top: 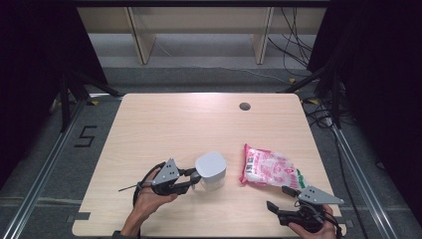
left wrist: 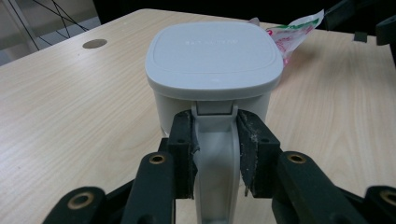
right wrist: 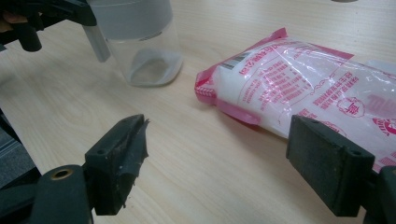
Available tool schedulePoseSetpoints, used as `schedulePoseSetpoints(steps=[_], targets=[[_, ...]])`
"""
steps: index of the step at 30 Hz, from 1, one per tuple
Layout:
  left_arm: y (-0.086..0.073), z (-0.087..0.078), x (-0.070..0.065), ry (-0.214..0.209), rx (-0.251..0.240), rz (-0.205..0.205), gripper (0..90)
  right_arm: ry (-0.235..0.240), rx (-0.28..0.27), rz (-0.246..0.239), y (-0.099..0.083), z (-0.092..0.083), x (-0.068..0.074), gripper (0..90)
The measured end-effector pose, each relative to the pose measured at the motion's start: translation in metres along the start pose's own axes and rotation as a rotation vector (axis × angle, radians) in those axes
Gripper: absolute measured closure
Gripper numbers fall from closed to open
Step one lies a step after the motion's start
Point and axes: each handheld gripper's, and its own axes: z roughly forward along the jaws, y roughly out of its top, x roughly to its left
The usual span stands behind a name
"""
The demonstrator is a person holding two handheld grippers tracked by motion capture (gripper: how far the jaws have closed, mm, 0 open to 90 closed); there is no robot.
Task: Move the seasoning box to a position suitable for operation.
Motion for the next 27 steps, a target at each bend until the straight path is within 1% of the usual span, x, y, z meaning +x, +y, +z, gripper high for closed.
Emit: schedulePoseSetpoints(steps=[1,2,3,4,5,6,7,8,9,10,11,12,13,14,15,16,17,18,19,20,21,22,23,24,25,26,27], targets=[[-0.001,0.001,0.002,0.010,-0.003,-0.004,67.2,-0.007,0.017,0.016,0.000,-0.002,0.002,21.1],[-0.005,0.001,0.005,0.045,0.026,0.014,64.0,-0.010,0.011,0.028,0.000,-0.002,0.003,21.1],[-0.005,0.001,0.005,0.045,0.026,0.014,64.9,-0.009,0.005,0.012,0.000,-0.001,0.002,21.1],[-0.008,0.001,0.007,0.063,0.044,0.022,64.9,-0.009,0.005,0.012,0.000,-0.001,0.002,21.1],[-0.011,0.001,0.009,0.080,0.048,0.001,66.7,-0.006,0.004,0.022,0.000,-0.002,0.002,21.2],[-0.014,0.000,0.012,0.089,0.047,0.008,66.9,0.000,-0.003,0.039,-0.001,-0.001,0.002,21.2],[-0.014,0.000,0.012,0.089,0.047,0.008,67.4,-0.007,0.005,0.017,0.000,-0.001,0.001,21.2],[-0.014,0.001,0.011,0.125,0.040,-0.006,67.6,-0.011,-0.006,0.007,0.000,-0.001,0.000,21.1],[-0.014,0.001,0.011,0.125,0.040,-0.006,67.7,-0.011,-0.006,0.007,0.000,-0.001,0.000,21.1],[-0.013,0.001,0.011,0.140,0.041,-0.004,67.9,-0.005,-0.005,-0.007,0.000,0.000,-0.001,21.2],[-0.013,0.001,0.012,0.148,0.051,0.008,68.0,0.004,-0.010,-0.001,0.000,0.000,0.000,21.2],[-0.013,0.002,0.011,0.157,0.050,-0.014,68.1,-0.008,0.004,0.019,0.000,-0.002,0.001,21.2],[-0.013,0.003,0.011,0.170,0.048,-0.013,68.2,-0.010,0.000,0.013,0.000,-0.001,0.000,21.2],[-0.012,0.003,0.013,0.178,0.057,0.008,68.2,-0.015,0.013,0.013,0.000,-0.001,0.000,21.2],[-0.012,0.005,0.012,0.187,0.050,-0.005,68.2,-0.015,0.012,0.011,0.000,-0.001,0.000,21.2],[-0.012,0.004,0.014,0.189,0.057,0.025,68.2,-0.015,0.012,0.011,0.000,-0.001,0.000,21.2],[-0.013,0.006,0.013,0.193,0.046,-0.007,68.3,-0.006,0.008,0.025,0.000,-0.001,0.001,21.2],[-0.013,0.007,0.014,0.189,0.040,-0.010,68.3,-0.006,0.008,0.025,0.000,-0.001,0.001,21.2],[-0.013,0.008,0.016,0.186,0.039,-0.001,68.3,-0.006,0.006,0.023,0.000,-0.001,0.001,21.2],[-0.013,0.011,0.018,0.172,0.028,-0.006,68.2,-0.005,0.005,0.018,0.000,-0.001,0.001,21.2],[-0.013,0.011,0.018,0.172,0.028,-0.006,68.2,-0.005,0.005,0.018,0.000,-0.001,0.001,21.2],[-0.012,0.013,0.019,0.167,0.027,0.018,68.3,-0.006,0.006,0.019,0.000,-0.001,0.001,21.2],[-0.012,0.014,0.018,0.166,0.022,0.000,68.3,-0.005,0.009,0.024,0.000,-0.001,0.001,21.2],[-0.012,0.015,0.018,0.160,0.016,-0.009,68.3,-0.005,0.009,0.024,0.000,-0.001,0.001,21.2],[-0.013,0.017,0.021,0.152,0.014,-0.029,68.1,-0.006,0.010,0.024,0.000,-0.001,0.001,21.2],[-0.013,0.017,0.021,0.152,0.014,-0.029,68.2,-0.006,0.010,0.024,0.000,-0.001,0.001,21.2],[-0.014,0.018,0.022,0.158,0.011,-0.038,68.4,-0.006,0.010,0.026,0.000,-0.001,0.002,21.2]])
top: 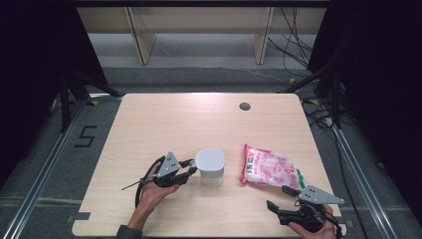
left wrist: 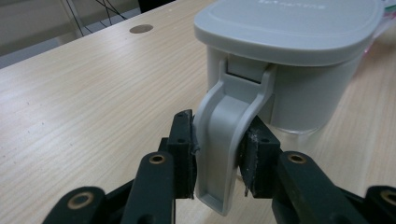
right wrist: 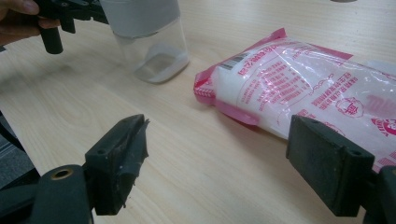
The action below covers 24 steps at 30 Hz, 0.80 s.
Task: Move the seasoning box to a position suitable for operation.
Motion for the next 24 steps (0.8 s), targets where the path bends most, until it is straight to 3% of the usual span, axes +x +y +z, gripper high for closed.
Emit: schedulePoseSetpoints(steps=[6,7,11,12,14,16,20,21,23,24], targets=[[-0.0005,0.0039,0.0024,0.005,-0.002,-0.022,68.6,-0.008,-0.012,-0.047,0.0004,0.0020,-0.0039,21.2],[-0.0004,0.0049,0.0037,-0.001,-0.009,-0.006,68.6,-0.009,-0.012,-0.046,0.0004,0.0018,-0.0039,21.2],[-0.0010,0.0075,0.0024,0.008,-0.019,-0.034,68.7,0.002,-0.005,-0.030,0.0009,0.0002,-0.0050,21.2],[-0.0010,0.0075,0.0024,0.008,-0.019,-0.034,68.7,-0.002,0.002,0.008,0.0000,-0.0003,-0.0021,21.2],[-0.0008,0.0071,0.0026,0.006,-0.016,-0.023,68.7,-0.002,-0.001,0.001,0.0001,-0.0001,-0.0028,21.2],[-0.0007,0.0078,0.0014,0.004,-0.017,-0.025,68.7,-0.007,-0.021,-0.043,0.0004,0.0004,-0.0070,21.2],[-0.0014,0.0086,0.0019,-0.010,-0.026,-0.038,68.6,-0.006,-0.016,-0.023,0.0003,0.0016,-0.0073,21.2],[-0.0014,0.0082,0.0020,-0.007,-0.024,-0.038,67.3,-0.002,-0.028,-0.044,0.0005,0.0011,-0.0092,21.2],[-0.0005,0.0047,0.0023,-0.010,-0.031,-0.066,62.7,0.002,-0.002,0.007,-0.0002,0.0007,-0.0071,21.2],[0.0006,0.0007,0.0030,-0.011,-0.025,-0.051,59.8,0.004,-0.002,0.016,-0.0003,0.0019,-0.0075,21.1]])
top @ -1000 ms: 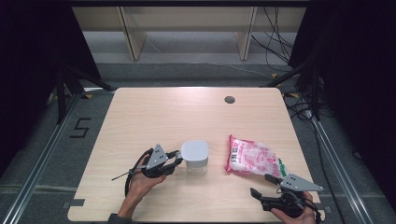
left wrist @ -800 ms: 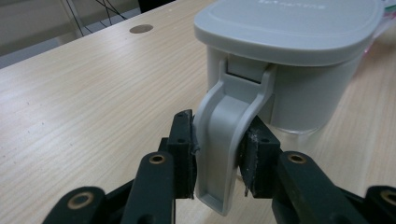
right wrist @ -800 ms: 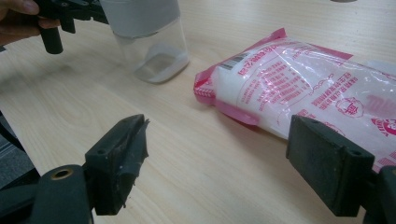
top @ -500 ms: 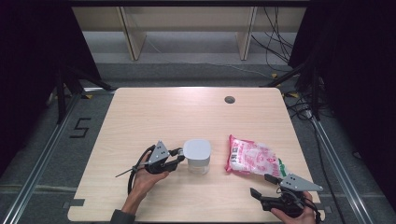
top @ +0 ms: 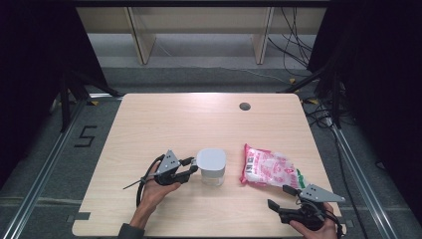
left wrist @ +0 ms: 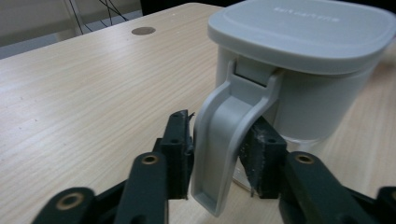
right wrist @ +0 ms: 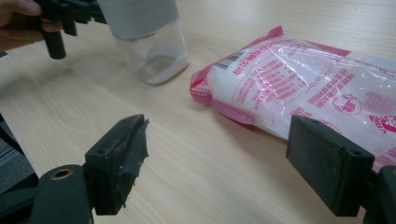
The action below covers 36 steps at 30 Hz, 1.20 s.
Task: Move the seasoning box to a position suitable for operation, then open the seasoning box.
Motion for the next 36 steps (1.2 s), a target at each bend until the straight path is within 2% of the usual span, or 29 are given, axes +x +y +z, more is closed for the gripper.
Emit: schedulePoseSetpoints(steps=[1,2,4,6,7,9,11,12,14,15,16,17,18,19,20,21,22,24,25,26,28,30,31,32,33,35,36], targets=[[0.001,-0.004,0.000,-0.003,0.001,0.001,59.8,0.000,0.000,0.000,0.000,0.000,0.000,21.1],[0.003,-0.008,0.002,-0.005,0.005,-0.008,55.6,-0.005,0.003,0.001,0.000,0.000,-0.001,21.1],[0.004,-0.014,0.002,-0.010,0.012,-0.052,43.4,-0.011,0.001,-0.038,0.000,0.000,-0.002,21.2],[0.005,-0.018,0.003,-0.038,0.016,-0.095,41.4,-0.012,-0.016,-0.057,-0.001,0.000,-0.003,21.1],[0.006,-0.020,0.003,-0.040,0.027,-0.097,36.8,-0.006,-0.011,-0.041,-0.001,-0.002,-0.001,21.2],[0.009,-0.026,0.003,-0.048,0.039,-0.073,35.7,-0.013,-0.017,-0.035,-0.001,-0.003,0.000,21.2],[0.011,-0.030,0.001,-0.055,0.028,-0.109,34.0,-0.020,-0.012,-0.053,-0.001,-0.004,-0.003,21.2],[0.012,-0.033,0.002,-0.052,0.035,-0.089,33.0,-0.015,-0.011,-0.049,-0.001,-0.004,-0.002,21.2],[0.017,-0.036,0.001,-0.052,0.026,-0.100,31.7,-0.015,-0.025,-0.058,-0.001,-0.003,-0.002,21.2],[0.018,-0.037,0.000,-0.048,0.026,-0.117,32.0,-0.015,-0.015,-0.031,-0.001,-0.003,0.000,21.2],[0.021,-0.038,-0.001,-0.052,0.022,-0.108,33.1,-0.012,-0.020,-0.052,-0.001,-0.004,0.000,21.2],[0.023,-0.039,-0.003,-0.054,0.018,-0.100,33.1,-0.012,-0.020,-0.052,-0.001,-0.004,0.000,21.2],[0.026,-0.041,-0.006,-0.063,0.016,-0.104,37.7,-0.010,-0.020,-0.053,-0.001,-0.004,0.000,21.2],[0.029,-0.042,-0.008,-0.067,0.019,-0.092,43.8,-0.005,-0.009,-0.020,-0.002,-0.004,0.002,21.2],[0.031,-0.043,-0.009,-0.071,0.015,-0.089,45.3,-0.010,-0.010,-0.022,-0.002,-0.003,0.001,21.2],[0.033,-0.044,-0.011,-0.070,0.010,-0.081,54.8,-0.011,-0.022,-0.053,-0.001,-0.004,-0.002,21.2],[0.035,-0.046,-0.012,-0.059,0.010,-0.069,54.8,-0.011,-0.022,-0.053,-0.001,-0.004,-0.002,21.2],[0.039,-0.050,-0.015,-0.035,-0.028,-0.052,65.5,-0.010,-0.022,-0.054,-0.001,-0.004,-0.002,21.2],[0.041,-0.051,-0.016,-0.034,-0.043,-0.043,69.5,-0.009,-0.008,-0.026,-0.002,-0.004,0.001,21.2],[0.044,-0.053,-0.018,-0.028,-0.051,-0.029,75.0,-0.003,-0.012,-0.029,-0.002,-0.005,0.000,21.2],[0.049,-0.056,-0.021,-0.008,-0.060,-0.007,79.7,-0.008,-0.008,-0.021,-0.002,-0.004,0.001,21.2],[0.054,-0.056,-0.023,-0.009,-0.073,-0.018,81.4,-0.008,-0.009,-0.025,-0.002,-0.004,0.001,21.2],[0.055,-0.055,-0.023,-0.002,-0.071,-0.012,83.2,-0.011,-0.015,-0.042,-0.002,-0.003,-0.001,21.2],[0.056,-0.054,-0.024,0.008,-0.070,-0.008,85.7,-0.003,0.007,-0.008,-0.002,-0.006,0.003,21.2],[0.057,-0.053,-0.025,0.011,-0.069,-0.010,85.7,-0.003,0.007,-0.008,-0.002,-0.006,0.003,21.2],[0.058,-0.049,-0.024,0.012,-0.068,-0.017,86.9,-0.005,-0.011,-0.043,-0.002,-0.004,0.002,21.2],[0.058,-0.047,-0.024,0.016,-0.069,-0.026,87.5,-0.016,-0.004,-0.021,-0.003,-0.005,0.004,21.2]])
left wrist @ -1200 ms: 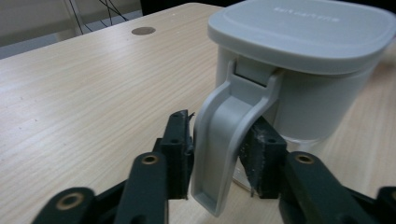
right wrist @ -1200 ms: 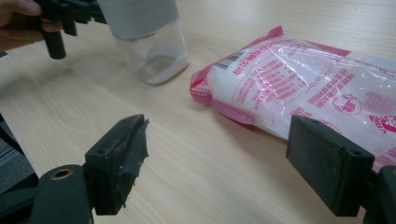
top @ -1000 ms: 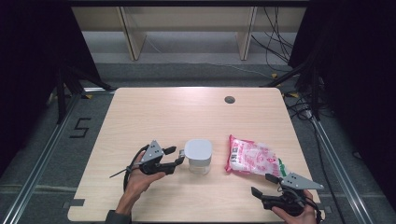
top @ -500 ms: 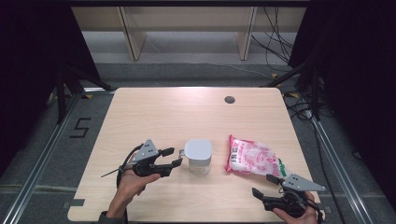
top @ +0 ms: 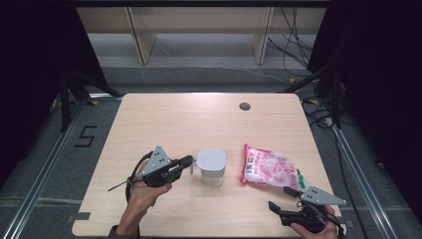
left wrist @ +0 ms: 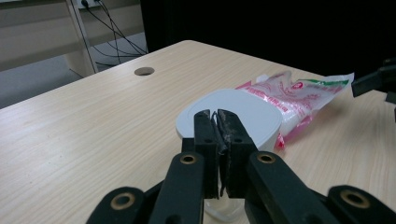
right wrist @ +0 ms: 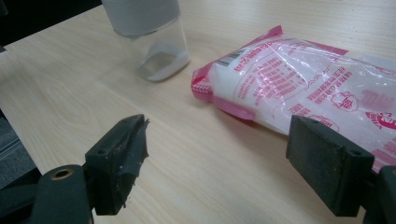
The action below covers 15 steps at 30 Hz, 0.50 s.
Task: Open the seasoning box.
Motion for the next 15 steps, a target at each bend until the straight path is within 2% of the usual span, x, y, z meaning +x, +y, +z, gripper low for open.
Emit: schedulePoseSetpoints(steps=[1,2,4,6,7,8,9,10,11,13,15], targets=[[0.000,0.002,0.000,-0.002,0.004,0.007,88.1,0.010,-0.007,-0.018,0.000,0.000,-0.001,21.2],[0.000,0.004,0.000,-0.008,0.004,-0.004,88.1,-0.006,-0.019,-0.045,0.000,-0.001,-0.002,21.2],[0.000,0.010,0.002,-0.011,0.003,-0.002,88.8,-0.007,-0.013,-0.030,0.000,0.000,-0.002,21.2],[0.001,0.014,0.002,-0.011,0.005,-0.009,88.8,-0.019,-0.015,-0.039,0.000,0.001,-0.003,19.9],[0.001,0.017,0.003,-0.009,0.008,-0.006,88.7,-0.009,-0.001,0.020,0.000,0.001,0.001,19.7],[0.000,0.020,0.003,-0.004,0.012,-0.006,88.7,-0.009,-0.001,0.020,0.000,0.001,0.001,19.7],[-0.001,0.022,0.005,-0.007,0.015,0.002,88.7,-0.018,-0.010,-0.018,0.001,0.003,-0.001,19.7],[-0.002,0.025,0.006,-0.001,0.027,-0.003,88.7,-0.018,-0.010,-0.018,0.001,0.003,-0.001,19.7],[-0.004,0.026,0.007,-0.001,0.029,-0.010,88.7,0.003,-0.008,-0.020,0.002,0.004,0.000,19.7],[-0.006,0.030,0.007,-0.013,0.028,-0.015,88.7,0.003,-0.003,-0.025,0.002,0.006,0.001,19.7],[-0.007,0.032,0.006,-0.006,0.047,0.010,88.7,0.003,0.006,-0.014,0.003,0.007,0.003,19.7]])
